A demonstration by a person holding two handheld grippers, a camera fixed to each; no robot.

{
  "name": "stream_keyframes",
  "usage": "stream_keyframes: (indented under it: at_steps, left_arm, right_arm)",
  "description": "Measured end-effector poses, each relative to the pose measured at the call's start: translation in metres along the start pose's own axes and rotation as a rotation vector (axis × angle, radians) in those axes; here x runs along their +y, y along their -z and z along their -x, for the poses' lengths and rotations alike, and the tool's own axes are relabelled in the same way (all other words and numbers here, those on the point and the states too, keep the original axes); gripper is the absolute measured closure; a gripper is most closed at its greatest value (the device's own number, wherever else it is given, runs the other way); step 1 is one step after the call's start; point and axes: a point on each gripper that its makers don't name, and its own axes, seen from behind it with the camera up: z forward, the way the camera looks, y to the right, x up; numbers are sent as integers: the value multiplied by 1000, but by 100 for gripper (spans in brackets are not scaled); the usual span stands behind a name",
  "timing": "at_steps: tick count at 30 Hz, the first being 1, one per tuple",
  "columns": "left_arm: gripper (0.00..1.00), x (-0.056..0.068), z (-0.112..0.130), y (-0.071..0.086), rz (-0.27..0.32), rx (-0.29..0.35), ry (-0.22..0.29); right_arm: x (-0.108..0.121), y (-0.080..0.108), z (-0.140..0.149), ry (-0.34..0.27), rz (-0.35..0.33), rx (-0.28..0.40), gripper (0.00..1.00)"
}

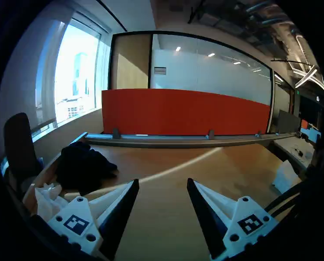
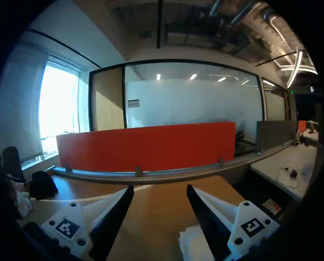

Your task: Fold towel

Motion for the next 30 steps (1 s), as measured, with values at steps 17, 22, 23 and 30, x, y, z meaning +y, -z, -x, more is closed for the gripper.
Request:
stream_keyframes:
  at_steps: [17,22,23,30]
  left_arm:
    - [19,-13,-29,-7,-1,94,15]
    - [19,-16,-30,-9,-13,116,13]
    - [19,-16,-30,-9,-15,120,12]
    - [19,-22,-30,-10,-44,159,-14]
  right_arm:
    - [-54,-12,4,58,-1,-21,6]
    - [-65,-14,4,59,-8,-24,6]
    - [-68,-14,4,58,-10,-24,6]
    - [-84,-15,5,59,-31,-32,6]
